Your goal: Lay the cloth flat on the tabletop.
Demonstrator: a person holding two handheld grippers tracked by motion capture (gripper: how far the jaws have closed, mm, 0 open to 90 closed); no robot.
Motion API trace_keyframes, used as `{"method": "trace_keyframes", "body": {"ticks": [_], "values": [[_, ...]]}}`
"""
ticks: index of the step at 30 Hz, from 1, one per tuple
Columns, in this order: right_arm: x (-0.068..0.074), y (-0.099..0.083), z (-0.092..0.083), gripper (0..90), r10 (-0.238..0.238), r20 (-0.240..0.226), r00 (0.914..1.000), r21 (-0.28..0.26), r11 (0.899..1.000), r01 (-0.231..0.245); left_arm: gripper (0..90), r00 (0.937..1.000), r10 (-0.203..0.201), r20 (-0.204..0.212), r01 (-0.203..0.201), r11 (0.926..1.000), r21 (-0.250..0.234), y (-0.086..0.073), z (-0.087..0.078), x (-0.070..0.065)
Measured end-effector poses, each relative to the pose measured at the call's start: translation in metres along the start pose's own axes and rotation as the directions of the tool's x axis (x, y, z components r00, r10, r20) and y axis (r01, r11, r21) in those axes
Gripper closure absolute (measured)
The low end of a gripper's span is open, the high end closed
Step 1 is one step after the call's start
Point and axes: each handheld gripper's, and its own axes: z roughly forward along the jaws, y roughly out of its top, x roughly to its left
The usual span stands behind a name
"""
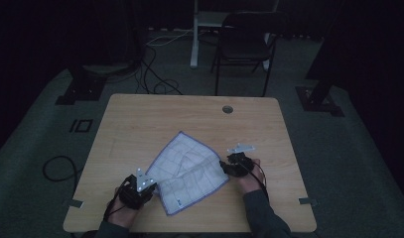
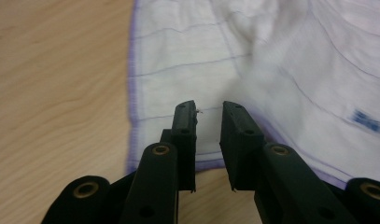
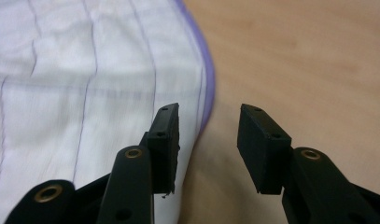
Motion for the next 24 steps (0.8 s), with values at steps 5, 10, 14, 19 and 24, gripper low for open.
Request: {"method": "trace_keyframes", "body": {"ticks": [5,10,14,19,24], "values": [[0.001,-0.016,0.002,68.4,0.044,-0.053,0.9976,0.041,0.998,-0.042,76.2,0.9995,-0.021,-0.024,0.021,0.9998,-0.005,0.0,0.0,0.012],[0.002,-0.011,-0.001,85.6,-0.017,-0.046,0.9988,0.059,0.998,0.02,77.2,0.9988,-0.049,0.007,0.048,0.9987,0.015,0.003,0.023,0.022],[0.003,0.002,-0.012,86.6,-0.084,0.031,0.996,0.038,0.996,0.083,78.1,0.9985,-0.047,0.03,0.046,0.9983,0.036,0.005,0.038,0.021],[0.01,0.016,-0.031,83.7,-0.168,0.162,0.9723,-0.036,0.984,0.176,78.6,0.9985,-0.033,0.045,0.03,0.9968,0.074,0.004,0.054,0.018],[0.011,0.013,-0.03,73.4,-0.23,0.039,0.9723,0.026,0.973,0.23,78.6,0.9986,-0.045,0.03,0.042,0.9959,0.08,0.003,0.055,0.026]]}}
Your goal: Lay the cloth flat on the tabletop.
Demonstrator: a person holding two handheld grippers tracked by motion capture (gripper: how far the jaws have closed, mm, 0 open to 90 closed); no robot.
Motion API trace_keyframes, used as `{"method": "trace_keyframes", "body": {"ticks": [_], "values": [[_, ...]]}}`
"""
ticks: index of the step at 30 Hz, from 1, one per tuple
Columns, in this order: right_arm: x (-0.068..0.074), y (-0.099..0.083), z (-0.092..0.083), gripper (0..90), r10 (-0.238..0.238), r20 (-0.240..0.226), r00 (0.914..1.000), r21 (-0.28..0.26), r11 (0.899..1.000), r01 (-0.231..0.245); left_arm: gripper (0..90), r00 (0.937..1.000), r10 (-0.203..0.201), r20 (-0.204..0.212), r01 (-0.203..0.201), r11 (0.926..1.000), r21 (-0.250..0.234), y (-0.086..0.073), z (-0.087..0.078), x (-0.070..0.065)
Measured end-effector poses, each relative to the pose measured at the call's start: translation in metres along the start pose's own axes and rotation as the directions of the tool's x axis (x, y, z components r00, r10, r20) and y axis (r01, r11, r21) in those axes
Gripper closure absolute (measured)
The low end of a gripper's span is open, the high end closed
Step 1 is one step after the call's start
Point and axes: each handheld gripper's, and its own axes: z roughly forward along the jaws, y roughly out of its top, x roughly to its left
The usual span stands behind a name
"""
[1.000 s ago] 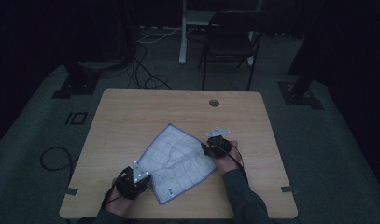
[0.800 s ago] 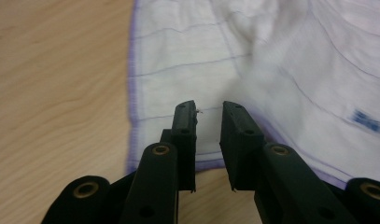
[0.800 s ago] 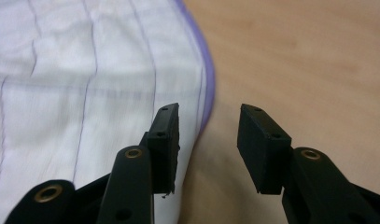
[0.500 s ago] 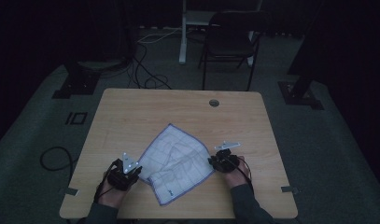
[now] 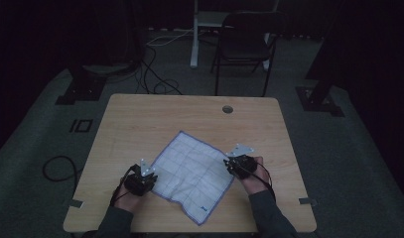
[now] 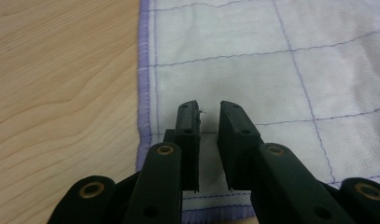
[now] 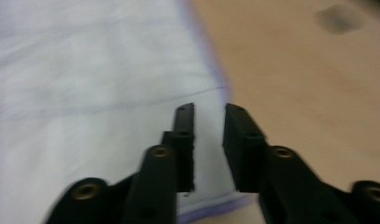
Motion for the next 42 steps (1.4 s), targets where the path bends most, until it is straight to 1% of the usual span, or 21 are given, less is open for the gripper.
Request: {"method": "trace_keyframes", "body": {"ticks": [4,6,7,9,11,12,14,16,18,20,23,25,27,28,29,30,31,34,36,39,42], "values": [[-0.009,-0.015,0.004,73.1,0.105,0.029,0.994,-0.009,0.994,-0.105,78.5,0.9999,-0.007,-0.012,0.007,1.0,0.003,0.0,0.001,0.006],[-0.014,-0.022,0.007,73.5,0.166,0.036,0.9855,-0.017,0.986,-0.166,78.5,0.9997,-0.009,-0.02,0.009,0.9999,0.006,0.001,0.002,0.008],[-0.016,-0.027,0.009,73.6,0.205,0.032,0.9782,-0.024,0.979,-0.204,78.5,0.9997,-0.012,-0.021,0.012,0.9999,0.005,0.002,0.002,0.009],[-0.017,-0.033,0.015,73.3,0.229,0.06,0.9716,-0.014,0.973,-0.228,78.6,0.9996,-0.014,-0.025,0.014,0.9999,0.006,0.002,0.003,0.009],[-0.018,-0.039,0.02,73.0,0.255,0.057,0.9653,-0.006,0.967,-0.255,78.5,0.9996,-0.018,-0.023,0.018,0.9998,0.006,0.002,0.003,0.01],[-0.017,-0.04,0.023,72.9,0.257,0.048,0.9653,0.003,0.966,-0.257,78.6,0.9996,-0.018,-0.023,0.018,0.9998,0.006,0.002,0.003,0.01],[-0.014,-0.042,0.027,73.4,0.24,0.058,0.9691,0.026,0.97,-0.241,78.6,0.9996,-0.02,-0.02,0.02,0.9998,0.005,0.002,0.003,0.01],[-0.014,-0.043,0.028,74.4,0.239,0.061,0.969,0.023,0.97,-0.241,78.6,0.9996,-0.021,-0.021,0.021,0.9998,0.004,0.001,0.003,0.01],[-0.015,-0.044,0.028,75.1,0.229,0.083,0.9698,0.023,0.972,-0.232,79.0,0.9995,-0.022,-0.021,0.022,0.9997,0.009,0.002,0.002,0.01],[-0.02,-0.045,0.029,74.9,0.235,0.08,0.9686,0.016,0.971,-0.237,79.4,0.9997,-0.021,-0.017,0.021,0.9997,0.014,0.001,0.001,0.008],[-0.024,-0.042,0.031,74.3,0.246,0.124,0.9612,0.022,0.968,-0.251,79.1,0.9997,-0.024,0.01,0.023,0.9996,0.013,0.001,0.0,0.007],[-0.02,-0.039,0.028,68.8,0.24,0.149,0.9591,0.016,0.969,-0.245,76.4,0.9989,-0.031,0.035,0.031,0.9995,-0.007,0.002,0.0,0.007],[-0.012,-0.035,0.022,64.2,0.235,0.132,0.963,-0.01,0.972,-0.236,73.9,0.9983,-0.034,0.047,0.036,0.9989,-0.031,0.007,0.001,0.007],[-0.006,-0.033,0.019,62.9,0.234,0.11,0.966,-0.026,0.972,-0.233,73.3,0.9983,-0.034,0.047,0.036,0.9989,-0.031,0.007,0.001,0.007],[0.004,-0.032,0.016,61.5,0.216,0.066,0.9742,-0.039,0.976,-0.213,73.1,0.998,-0.032,0.054,0.034,0.9982,-0.048,0.015,0.005,0.008],[0.014,-0.03,0.014,60.3,0.194,0.04,0.9802,-0.048,0.98,-0.192,73.1,0.998,-0.032,0.054,0.034,0.9982,-0.048,0.015,0.005,0.008],[0.023,-0.03,0.013,59.2,0.18,0.014,0.9836,-0.054,0.982,-0.179,73.0,0.9972,-0.038,0.064,0.042,0.9969,-0.067,0.024,0.012,0.009],[0.049,-0.032,0.014,55.7,0.142,-0.07,0.9873,-0.065,0.987,-0.147,72.0,0.9966,-0.044,0.07,0.05,0.9947,-0.09,0.036,0.024,0.01],[0.061,-0.034,0.017,53.5,0.112,-0.111,0.9875,-0.045,0.992,-0.118,71.7,0.9961,-0.047,0.075,0.055,0.9933,-0.102,0.044,0.031,0.012],[0.068,-0.039,0.02,53.2,0.086,-0.127,0.9882,-0.022,0.996,-0.09,71.9,0.9971,-0.039,0.065,0.045,0.9947,-0.093,0.051,0.042,0.015],[0.064,-0.041,0.019,53.5,0.078,-0.116,0.9902,-0.021,0.997,-0.081,79.2,0.9975,-0.048,0.052,0.051,0.9971,-0.057,0.048,0.048,0.019]]}}
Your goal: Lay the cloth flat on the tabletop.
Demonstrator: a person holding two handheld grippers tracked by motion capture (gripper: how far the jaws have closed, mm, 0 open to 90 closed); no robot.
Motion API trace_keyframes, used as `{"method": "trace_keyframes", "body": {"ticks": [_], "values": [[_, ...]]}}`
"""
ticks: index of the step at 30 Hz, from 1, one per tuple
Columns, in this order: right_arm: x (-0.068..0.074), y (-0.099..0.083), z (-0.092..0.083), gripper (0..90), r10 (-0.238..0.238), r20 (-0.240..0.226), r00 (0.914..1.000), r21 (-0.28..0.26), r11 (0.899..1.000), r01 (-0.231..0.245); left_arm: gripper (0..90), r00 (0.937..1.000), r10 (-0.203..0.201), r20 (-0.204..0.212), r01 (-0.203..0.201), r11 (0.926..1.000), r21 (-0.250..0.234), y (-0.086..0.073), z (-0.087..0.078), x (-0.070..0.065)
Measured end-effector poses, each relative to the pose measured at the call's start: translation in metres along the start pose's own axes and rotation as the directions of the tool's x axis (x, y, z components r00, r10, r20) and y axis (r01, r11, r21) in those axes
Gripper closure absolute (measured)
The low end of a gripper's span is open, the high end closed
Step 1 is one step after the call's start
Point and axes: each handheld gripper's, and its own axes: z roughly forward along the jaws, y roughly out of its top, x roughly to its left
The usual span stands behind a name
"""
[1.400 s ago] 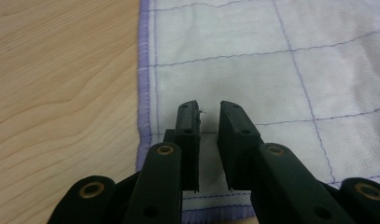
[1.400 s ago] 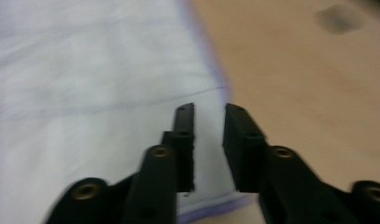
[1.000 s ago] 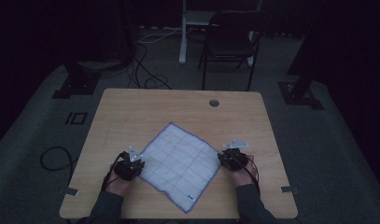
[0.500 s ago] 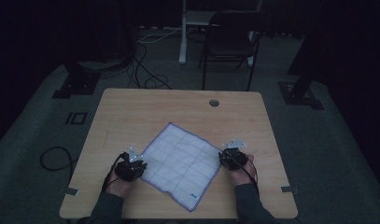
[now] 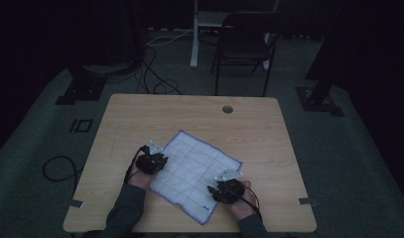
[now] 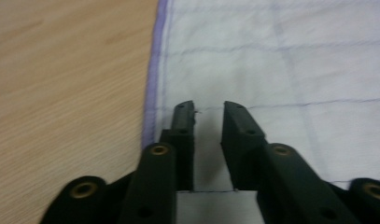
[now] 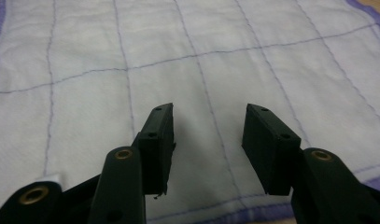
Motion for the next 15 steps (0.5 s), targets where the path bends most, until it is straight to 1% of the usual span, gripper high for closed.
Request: {"method": "trace_keyframes", "body": {"ticks": [1,6,7,10,11,13,15], "values": [[-0.002,0.0,-0.001,53.6,-0.003,0.012,0.9999,0.002,1.0,0.003,80.4,0.9999,-0.011,0.008,0.011,0.9999,-0.007,-0.002,-0.001,0.001],[-0.015,-0.002,-0.001,53.5,0.024,0.034,0.9991,-0.004,1.0,-0.024,81.5,0.9997,-0.022,0.012,0.022,0.9997,-0.01,-0.007,-0.005,0.001],[-0.017,-0.002,-0.001,53.5,0.018,0.048,0.9987,-0.004,1.0,-0.018,81.6,0.9995,-0.029,0.015,0.029,0.9995,-0.013,-0.008,-0.006,0.001],[-0.025,-0.001,0.001,53.4,0.019,0.074,0.9971,-0.009,1.0,-0.018,82.0,0.9994,-0.029,0.02,0.03,0.9994,-0.015,-0.011,-0.008,-0.001],[-0.025,-0.001,0.001,53.4,0.019,0.074,0.9971,-0.009,1.0,-0.018,82.1,0.9994,-0.029,0.02,0.03,0.9994,-0.015,-0.011,-0.008,-0.001],[-0.034,0.002,0.003,53.4,0.022,0.086,0.996,-0.01,1.0,-0.022,82.1,0.9988,-0.037,0.031,0.038,0.999,-0.023,-0.014,-0.01,-0.001],[-0.04,0.003,0.006,53.4,0.036,0.088,0.9955,-0.014,0.999,-0.035,82.2,0.9977,-0.054,0.042,0.055,0.998,-0.029,-0.017,-0.011,0.0]]}}
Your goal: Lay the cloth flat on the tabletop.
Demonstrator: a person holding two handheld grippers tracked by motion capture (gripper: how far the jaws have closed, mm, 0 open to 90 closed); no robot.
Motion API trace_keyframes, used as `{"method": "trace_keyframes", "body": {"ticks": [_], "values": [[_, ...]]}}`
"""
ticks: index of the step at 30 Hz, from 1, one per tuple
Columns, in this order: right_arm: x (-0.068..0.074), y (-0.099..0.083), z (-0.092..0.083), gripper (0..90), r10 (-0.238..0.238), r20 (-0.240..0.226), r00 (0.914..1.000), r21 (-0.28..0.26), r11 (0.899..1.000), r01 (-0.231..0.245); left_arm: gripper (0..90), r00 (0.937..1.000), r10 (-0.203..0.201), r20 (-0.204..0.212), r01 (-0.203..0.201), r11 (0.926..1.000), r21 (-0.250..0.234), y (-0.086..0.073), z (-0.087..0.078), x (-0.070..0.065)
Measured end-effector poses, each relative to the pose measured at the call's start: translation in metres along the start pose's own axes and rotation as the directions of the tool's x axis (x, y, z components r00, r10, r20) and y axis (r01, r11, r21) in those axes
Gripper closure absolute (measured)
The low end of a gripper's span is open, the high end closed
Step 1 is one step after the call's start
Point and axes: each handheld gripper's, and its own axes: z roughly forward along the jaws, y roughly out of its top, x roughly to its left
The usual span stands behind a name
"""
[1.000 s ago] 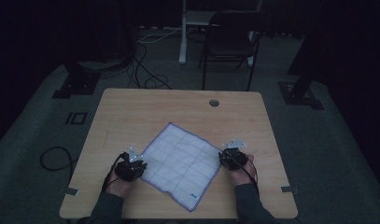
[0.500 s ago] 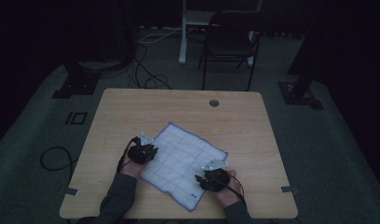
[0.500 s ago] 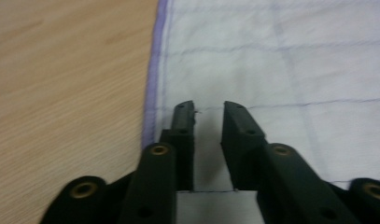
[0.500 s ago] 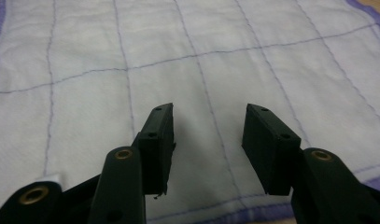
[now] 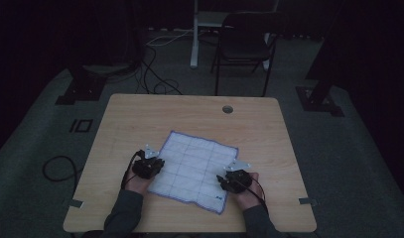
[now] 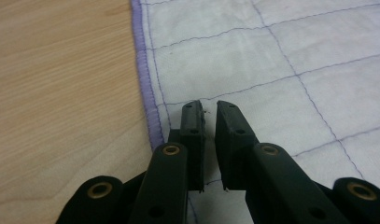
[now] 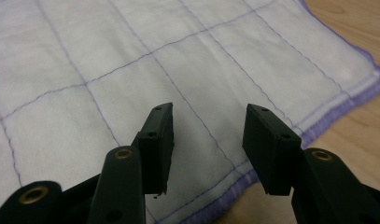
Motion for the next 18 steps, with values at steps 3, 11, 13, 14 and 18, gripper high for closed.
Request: {"method": "trace_keyframes", "body": {"ticks": [3,11,13,14,18], "values": [[-0.008,0.001,0.004,53.4,0.003,-0.001,1.0,-0.015,1.0,-0.003,82.3,1.0,-0.007,0.0,0.007,0.9999,-0.012,-0.003,-0.001,-0.001],[-0.025,0.006,0.013,53.0,0.025,-0.009,0.9996,-0.035,0.999,-0.025,82.8,0.9998,-0.019,-0.001,0.019,0.9996,-0.019,-0.012,-0.009,-0.01],[-0.028,0.006,0.014,53.1,0.032,-0.015,0.9994,-0.042,0.999,-0.033,82.9,0.9997,-0.022,-0.004,0.022,0.9995,-0.021,-0.013,-0.01,-0.012],[-0.028,0.006,0.014,53.1,0.033,-0.017,0.9993,-0.042,0.999,-0.033,82.9,0.9997,-0.026,-0.003,0.026,0.9995,-0.021,-0.014,-0.01,-0.012],[-0.029,0.005,0.014,53.1,0.029,-0.019,0.9994,-0.043,0.999,-0.03,83.0,0.9993,-0.036,-0.002,0.036,0.9991,-0.023,-0.019,-0.014,-0.016]]}}
